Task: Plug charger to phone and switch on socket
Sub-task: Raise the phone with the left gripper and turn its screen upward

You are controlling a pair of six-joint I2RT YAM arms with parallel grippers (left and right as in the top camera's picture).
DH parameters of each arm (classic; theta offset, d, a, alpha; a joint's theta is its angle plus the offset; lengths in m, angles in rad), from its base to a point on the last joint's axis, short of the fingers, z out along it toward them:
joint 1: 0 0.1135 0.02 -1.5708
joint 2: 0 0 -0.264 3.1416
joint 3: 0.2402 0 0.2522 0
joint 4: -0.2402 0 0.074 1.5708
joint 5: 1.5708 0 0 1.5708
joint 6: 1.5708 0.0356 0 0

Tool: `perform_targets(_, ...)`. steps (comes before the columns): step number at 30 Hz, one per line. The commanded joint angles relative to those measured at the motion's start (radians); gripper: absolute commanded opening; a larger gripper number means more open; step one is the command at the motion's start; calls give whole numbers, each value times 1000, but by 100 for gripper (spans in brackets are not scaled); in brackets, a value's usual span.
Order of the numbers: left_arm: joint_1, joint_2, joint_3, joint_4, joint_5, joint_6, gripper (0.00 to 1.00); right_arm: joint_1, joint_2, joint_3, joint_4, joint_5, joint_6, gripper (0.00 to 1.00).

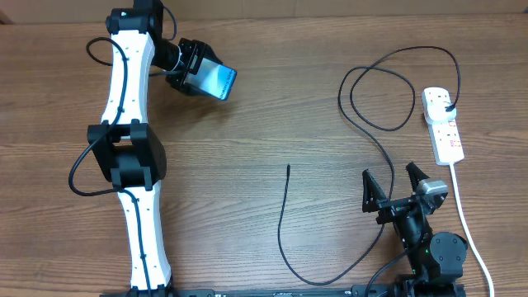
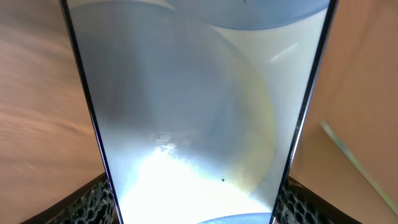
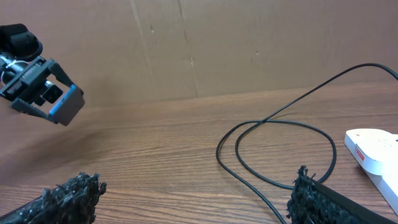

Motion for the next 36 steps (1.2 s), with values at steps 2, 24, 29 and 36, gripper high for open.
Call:
perform_targets(2, -3, -6, 32, -42, 328, 15, 4, 3, -5, -5, 3, 11, -4, 100)
perform_targets(24, -18, -6, 32, -104, 587, 101, 4, 3, -5, -5, 3, 11, -4, 100)
perform_targets(29, -27, -6, 32, -104, 587, 101, 4, 3, -5, -5, 3, 11, -4, 100)
perform_targets(36, -39, -6, 32, -104, 579, 101, 4, 3, -5, -5, 3, 11, -4, 100)
